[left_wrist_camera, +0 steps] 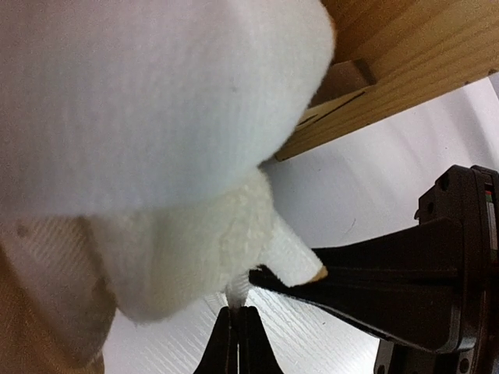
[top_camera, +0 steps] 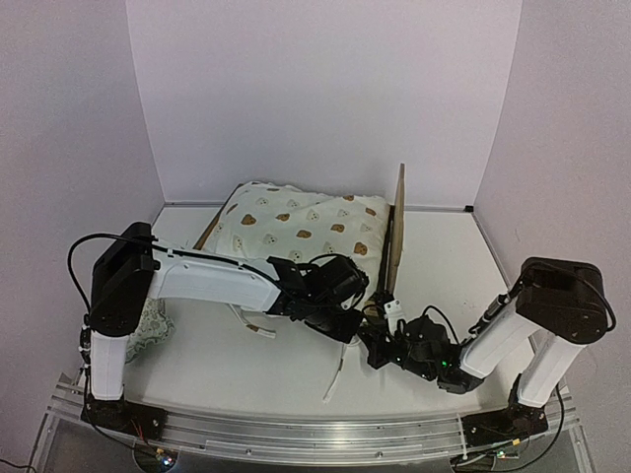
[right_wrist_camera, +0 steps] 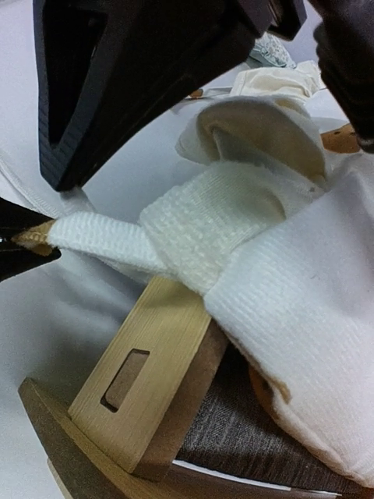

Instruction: Set up the pet bed

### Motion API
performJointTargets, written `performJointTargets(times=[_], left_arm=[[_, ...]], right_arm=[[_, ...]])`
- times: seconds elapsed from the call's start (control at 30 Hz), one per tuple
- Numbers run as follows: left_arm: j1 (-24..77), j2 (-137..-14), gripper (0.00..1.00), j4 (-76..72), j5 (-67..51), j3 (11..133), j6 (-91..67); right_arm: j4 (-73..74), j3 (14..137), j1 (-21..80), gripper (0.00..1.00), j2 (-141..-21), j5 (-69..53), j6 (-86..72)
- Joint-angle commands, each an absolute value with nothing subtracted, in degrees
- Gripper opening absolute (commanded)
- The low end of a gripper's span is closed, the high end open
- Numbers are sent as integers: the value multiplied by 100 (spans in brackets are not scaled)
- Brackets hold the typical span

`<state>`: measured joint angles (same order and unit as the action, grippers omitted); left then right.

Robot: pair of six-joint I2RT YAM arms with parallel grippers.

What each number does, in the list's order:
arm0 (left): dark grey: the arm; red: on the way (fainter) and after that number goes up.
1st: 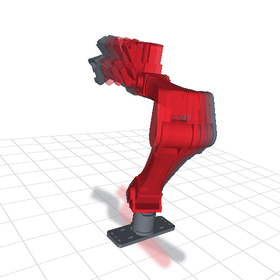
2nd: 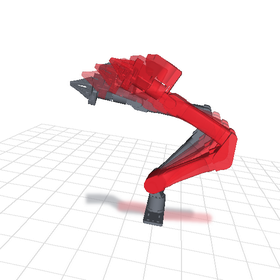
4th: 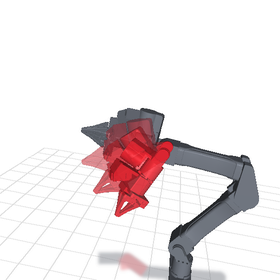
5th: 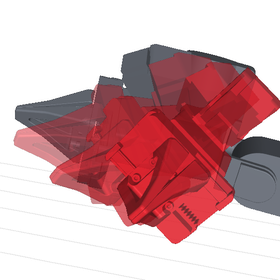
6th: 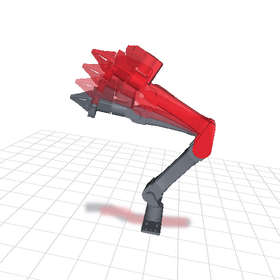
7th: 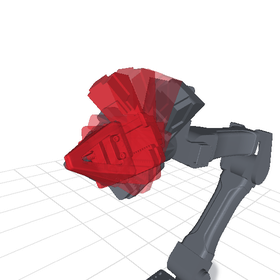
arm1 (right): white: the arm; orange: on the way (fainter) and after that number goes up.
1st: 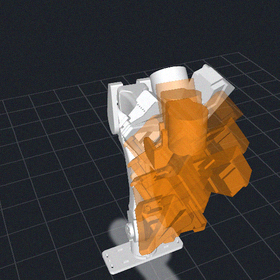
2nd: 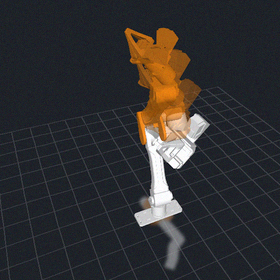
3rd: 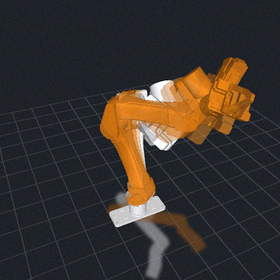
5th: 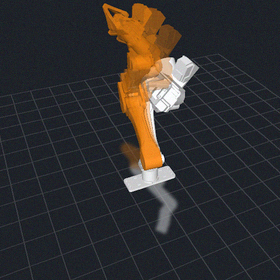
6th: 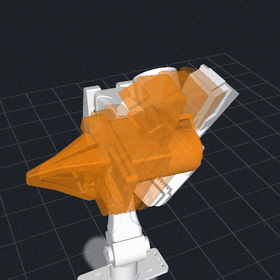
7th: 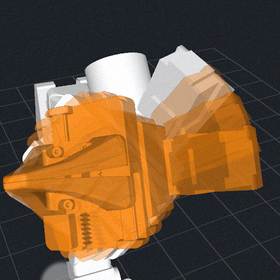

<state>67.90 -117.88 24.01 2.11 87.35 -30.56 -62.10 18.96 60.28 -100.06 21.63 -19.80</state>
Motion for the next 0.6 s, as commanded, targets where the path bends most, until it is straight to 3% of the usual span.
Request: performJointTargets(times=[0.0, 0.17, 0.57], left_arm=[[6686, -11917, 0, 1924, 67, 9211, -2830], [6607, -12067, 0, 1868, 18, 9346, -2765], [6516, -12028, 0, 1520, -333, 9098, -2567]], right_arm=[[-6398, 1925, 6067, 0, -9833, 1519, -1876], [-6398, 1912, 6061, 1, -9763, 1174, -1800], [-6352, 1411, 6067, 36, -9250, 692, -1577]])
